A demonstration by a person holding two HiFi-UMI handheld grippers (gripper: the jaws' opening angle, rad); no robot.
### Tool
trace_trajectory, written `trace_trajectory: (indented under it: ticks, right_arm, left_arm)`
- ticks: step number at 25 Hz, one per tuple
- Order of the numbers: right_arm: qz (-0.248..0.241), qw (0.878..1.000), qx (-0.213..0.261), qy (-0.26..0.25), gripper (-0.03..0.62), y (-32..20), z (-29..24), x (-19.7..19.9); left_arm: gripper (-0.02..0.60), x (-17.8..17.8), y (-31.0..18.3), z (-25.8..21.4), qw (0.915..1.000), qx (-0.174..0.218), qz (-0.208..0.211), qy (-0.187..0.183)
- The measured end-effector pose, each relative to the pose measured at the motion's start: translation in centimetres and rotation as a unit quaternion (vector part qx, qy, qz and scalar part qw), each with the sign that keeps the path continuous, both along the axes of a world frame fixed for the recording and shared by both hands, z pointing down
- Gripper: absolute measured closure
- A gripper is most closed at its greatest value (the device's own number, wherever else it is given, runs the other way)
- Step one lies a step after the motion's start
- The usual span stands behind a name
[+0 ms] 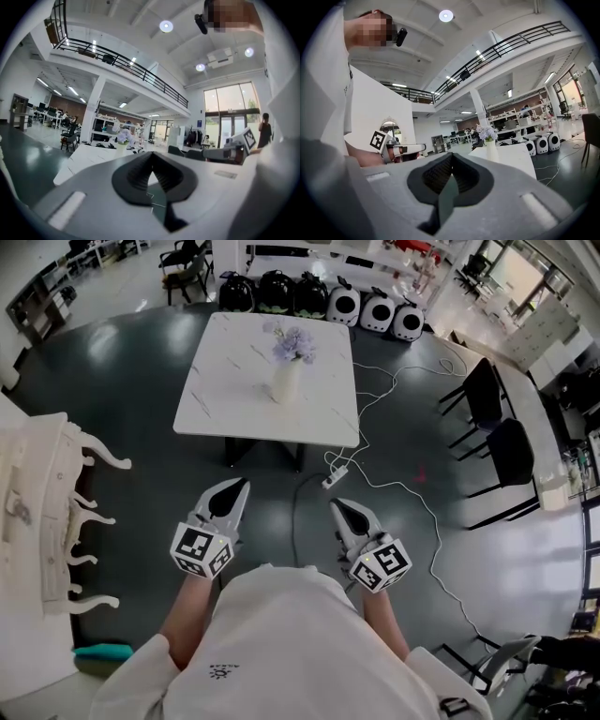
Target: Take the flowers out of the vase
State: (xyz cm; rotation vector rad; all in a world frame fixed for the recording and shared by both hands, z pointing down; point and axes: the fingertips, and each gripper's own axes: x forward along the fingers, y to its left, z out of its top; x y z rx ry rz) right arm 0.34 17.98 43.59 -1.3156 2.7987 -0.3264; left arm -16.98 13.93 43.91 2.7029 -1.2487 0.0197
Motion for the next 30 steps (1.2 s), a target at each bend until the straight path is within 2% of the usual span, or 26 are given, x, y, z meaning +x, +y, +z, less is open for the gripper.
trace_trajectory:
  ticks: [19, 30]
  right_arm:
    - [0.012, 1.000, 0.000, 0.010, 0.594, 2.0, 0.2, -3.7]
    - [0.009, 1.000, -0.005, 0.014, 0.594, 1.2, 0.2, -4.1]
  left_arm:
    - [0.592, -4.3, 2.5, 0.7, 0.9999, 0.001, 0.013, 0.009]
    - [0.592, -4.3, 1.8, 1.0, 0.9998, -0.003, 0.013, 0.013]
